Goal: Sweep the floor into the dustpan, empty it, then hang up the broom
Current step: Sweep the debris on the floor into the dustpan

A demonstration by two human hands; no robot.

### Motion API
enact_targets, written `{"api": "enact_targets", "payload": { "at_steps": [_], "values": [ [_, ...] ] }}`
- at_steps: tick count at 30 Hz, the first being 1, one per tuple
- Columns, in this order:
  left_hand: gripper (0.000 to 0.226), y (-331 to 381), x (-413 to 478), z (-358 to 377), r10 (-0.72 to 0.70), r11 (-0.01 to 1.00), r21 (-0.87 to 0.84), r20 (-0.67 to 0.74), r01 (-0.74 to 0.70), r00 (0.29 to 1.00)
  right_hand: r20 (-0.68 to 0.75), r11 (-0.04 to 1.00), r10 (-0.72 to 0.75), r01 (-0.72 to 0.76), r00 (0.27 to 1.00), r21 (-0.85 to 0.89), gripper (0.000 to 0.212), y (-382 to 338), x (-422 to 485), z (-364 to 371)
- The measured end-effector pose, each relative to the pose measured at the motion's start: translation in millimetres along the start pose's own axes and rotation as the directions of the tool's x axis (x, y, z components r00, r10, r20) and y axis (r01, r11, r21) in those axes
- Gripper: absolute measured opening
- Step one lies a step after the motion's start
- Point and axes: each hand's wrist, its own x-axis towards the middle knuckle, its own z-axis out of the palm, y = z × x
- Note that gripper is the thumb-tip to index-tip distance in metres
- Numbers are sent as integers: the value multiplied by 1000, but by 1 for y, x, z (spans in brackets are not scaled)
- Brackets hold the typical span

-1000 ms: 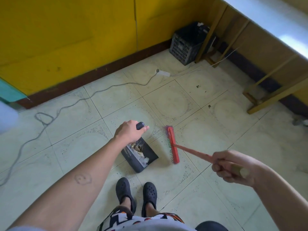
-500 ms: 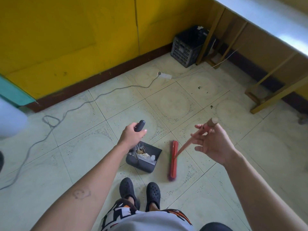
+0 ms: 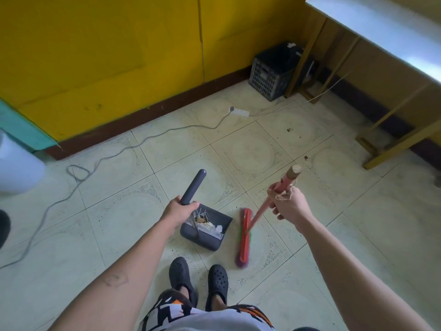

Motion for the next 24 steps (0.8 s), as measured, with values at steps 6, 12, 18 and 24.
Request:
{"api": "enact_targets", "payload": {
  "at_steps": [6,12,18,24],
  "values": [
    [30,4,4,2,-93,985,151,30,87,995,64,974,30,-15,997,-225,29,11,27,15],
    [27,-2,7,-1,-165,967,212,104,141,981,128,969,114,-82,985,-234,23,25,43,41],
    [18,-18,8,-11,-130,981,128,-104,143,986,139,969,163,-132,977,-207,23,30,51,54],
    [17,-26,-2,-54,-72,997,0,-281,75,957,132,972,112,-81,985,-219,17,25,50,78]
  ]
}}
